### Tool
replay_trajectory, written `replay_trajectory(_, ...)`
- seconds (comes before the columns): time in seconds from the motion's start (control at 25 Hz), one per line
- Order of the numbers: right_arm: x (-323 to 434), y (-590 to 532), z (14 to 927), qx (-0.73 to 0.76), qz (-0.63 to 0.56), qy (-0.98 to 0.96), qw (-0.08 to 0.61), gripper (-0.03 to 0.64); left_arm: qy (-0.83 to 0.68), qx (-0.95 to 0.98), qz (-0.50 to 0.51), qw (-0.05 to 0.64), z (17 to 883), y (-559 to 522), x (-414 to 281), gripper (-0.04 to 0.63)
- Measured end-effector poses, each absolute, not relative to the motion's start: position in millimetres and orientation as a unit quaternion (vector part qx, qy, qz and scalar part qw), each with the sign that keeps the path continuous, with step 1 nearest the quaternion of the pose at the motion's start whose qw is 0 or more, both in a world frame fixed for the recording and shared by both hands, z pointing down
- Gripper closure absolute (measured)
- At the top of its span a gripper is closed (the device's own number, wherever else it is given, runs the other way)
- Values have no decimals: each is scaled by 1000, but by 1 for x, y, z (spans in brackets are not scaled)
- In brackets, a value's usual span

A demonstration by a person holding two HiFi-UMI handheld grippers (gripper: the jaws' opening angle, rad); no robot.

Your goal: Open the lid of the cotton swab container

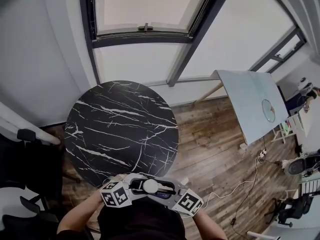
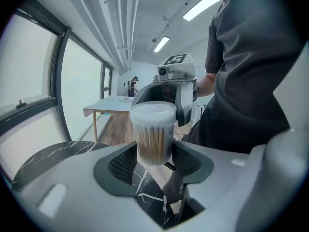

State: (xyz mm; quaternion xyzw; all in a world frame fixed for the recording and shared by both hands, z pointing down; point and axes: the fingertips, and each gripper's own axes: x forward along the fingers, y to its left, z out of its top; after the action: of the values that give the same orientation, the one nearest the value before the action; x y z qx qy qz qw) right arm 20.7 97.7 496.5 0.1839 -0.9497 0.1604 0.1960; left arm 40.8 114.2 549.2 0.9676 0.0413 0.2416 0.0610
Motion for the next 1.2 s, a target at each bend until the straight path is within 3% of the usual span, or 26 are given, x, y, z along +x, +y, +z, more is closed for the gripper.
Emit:
replay_trajectory(0.68, 19, 101, 502, 188, 147, -946, 221, 357, 48, 957, 283, 49, 556, 117, 37, 364)
replay_trajectory(1.2, 25, 108, 503, 188, 222, -939, 183, 385, 35, 955, 295, 18, 561, 125, 35, 371)
